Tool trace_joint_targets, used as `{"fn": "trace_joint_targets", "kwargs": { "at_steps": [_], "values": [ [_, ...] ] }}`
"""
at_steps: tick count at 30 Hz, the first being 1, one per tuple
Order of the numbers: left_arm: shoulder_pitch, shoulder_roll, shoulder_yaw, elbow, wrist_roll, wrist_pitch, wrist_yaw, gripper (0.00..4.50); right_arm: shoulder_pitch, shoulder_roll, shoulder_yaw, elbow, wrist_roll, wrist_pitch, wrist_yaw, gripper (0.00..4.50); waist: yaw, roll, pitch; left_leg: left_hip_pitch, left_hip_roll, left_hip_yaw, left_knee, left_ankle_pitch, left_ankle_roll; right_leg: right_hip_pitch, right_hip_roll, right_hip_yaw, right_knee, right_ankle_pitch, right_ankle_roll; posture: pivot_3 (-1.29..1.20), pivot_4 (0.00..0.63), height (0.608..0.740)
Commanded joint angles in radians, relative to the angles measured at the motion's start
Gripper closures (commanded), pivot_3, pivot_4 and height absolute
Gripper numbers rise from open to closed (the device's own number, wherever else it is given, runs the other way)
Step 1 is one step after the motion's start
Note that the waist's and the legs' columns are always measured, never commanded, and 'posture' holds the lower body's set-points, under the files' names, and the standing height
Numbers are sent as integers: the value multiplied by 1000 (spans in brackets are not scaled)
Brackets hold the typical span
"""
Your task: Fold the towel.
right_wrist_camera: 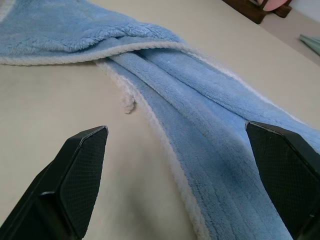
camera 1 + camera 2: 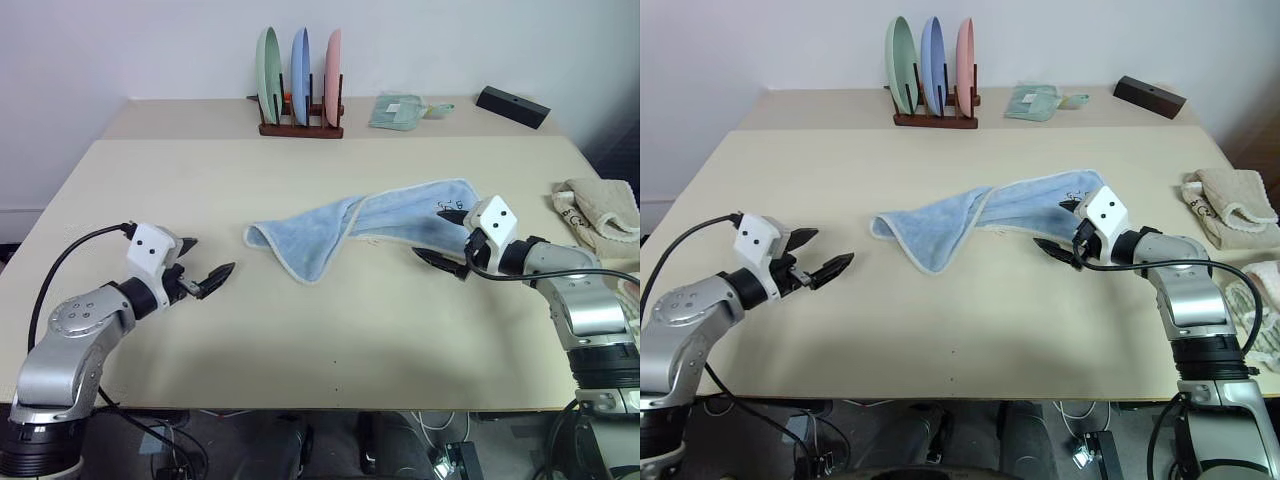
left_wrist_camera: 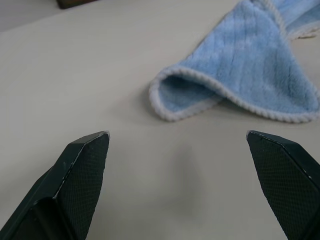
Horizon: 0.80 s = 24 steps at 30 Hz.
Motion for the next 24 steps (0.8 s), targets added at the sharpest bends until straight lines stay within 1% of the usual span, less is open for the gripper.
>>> {"fn": "trace_joint_targets", "kwargs": {
  "at_steps": [1,7,12,13,14,16,19,21,24],
  "values": [
    [-19,18,-1,3,8,-16,-14,17,11,11,-24,-60,16,-5,-17,0,0,0,0,0,0,0,0,0,0,0,0,0,0,0,0,0,150,740],
    [-51,16,-42,33,16,-29,-39,17,42,12,-37,-94,72,62,8,0,-1,0,0,0,0,1,0,0,0,0,0,1,0,0,0,0,150,740],
    [-143,0,-136,20,-32,18,-118,17,53,10,-36,-142,86,92,0,0,1,0,0,0,0,1,0,0,0,0,0,1,0,0,0,0,150,740],
    [-172,-6,-166,24,-34,24,-137,17,49,15,-30,-139,79,90,-9,0,0,0,0,0,0,1,0,0,0,0,0,1,0,0,0,0,150,740],
    [-240,-25,-269,44,10,30,-162,17,42,22,-18,-129,69,79,-13,0,1,0,0,0,0,1,0,0,0,0,0,1,0,0,0,0,150,740],
    [-333,-54,-405,85,76,39,-187,17,35,32,-2,-119,55,65,-18,0,5,0,0,0,0,0,1,0,0,1,0,1,0,0,0,0,150,740],
    [-388,-70,-484,151,132,25,-203,17,38,45,6,-139,48,66,-35,0,-6,0,0,0,0,2,1,0,1,0,0,2,0,1,1,0,150,740],
    [-427,-91,-535,208,165,23,-214,17,66,42,-10,-160,53,68,-49,0,-13,0,0,1,0,4,-2,0,1,-2,1,6,0,1,1,0,150,740],
    [-455,-101,-580,256,211,8,-228,17,102,40,-21,-181,54,67,-60,0,-8,0,0,1,1,4,-3,0,0,-3,3,6,0,0,1,0,150,740]
  ]
}}
